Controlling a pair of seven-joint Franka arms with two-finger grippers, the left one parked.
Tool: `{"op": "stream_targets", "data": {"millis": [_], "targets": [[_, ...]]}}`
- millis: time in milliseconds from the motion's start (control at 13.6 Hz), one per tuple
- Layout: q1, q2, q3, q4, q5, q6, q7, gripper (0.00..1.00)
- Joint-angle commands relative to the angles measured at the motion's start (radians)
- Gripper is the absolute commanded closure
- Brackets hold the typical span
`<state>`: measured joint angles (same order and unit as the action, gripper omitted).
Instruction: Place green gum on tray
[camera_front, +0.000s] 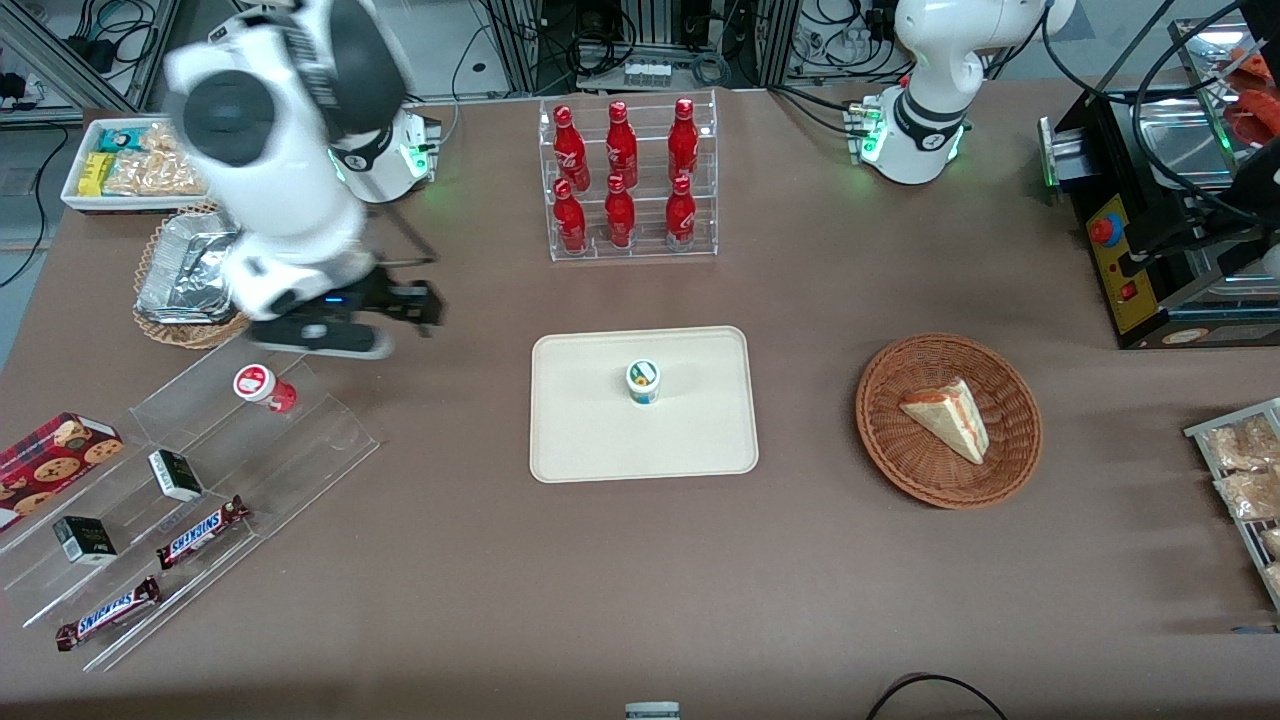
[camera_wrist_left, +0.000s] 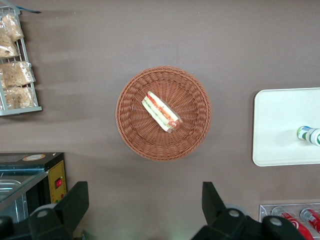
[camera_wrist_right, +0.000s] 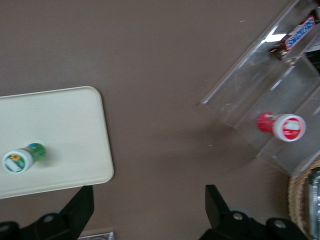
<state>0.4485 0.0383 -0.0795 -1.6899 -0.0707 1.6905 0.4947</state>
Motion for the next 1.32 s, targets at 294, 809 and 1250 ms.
{"op": "stream_targets", "data": {"millis": [294, 809, 1250], "targets": [[-0.252, -0.093, -0.028, -0.050, 0.071, -0.060, -0.205, 0.01], [-0.413, -0.090, 0.013, -0.037, 0.065, -0.110, -0.375, 0.01], [-0.521, -0.077, 0.049, -0.028, 0.071, -0.103, -0.510, 0.01]]}}
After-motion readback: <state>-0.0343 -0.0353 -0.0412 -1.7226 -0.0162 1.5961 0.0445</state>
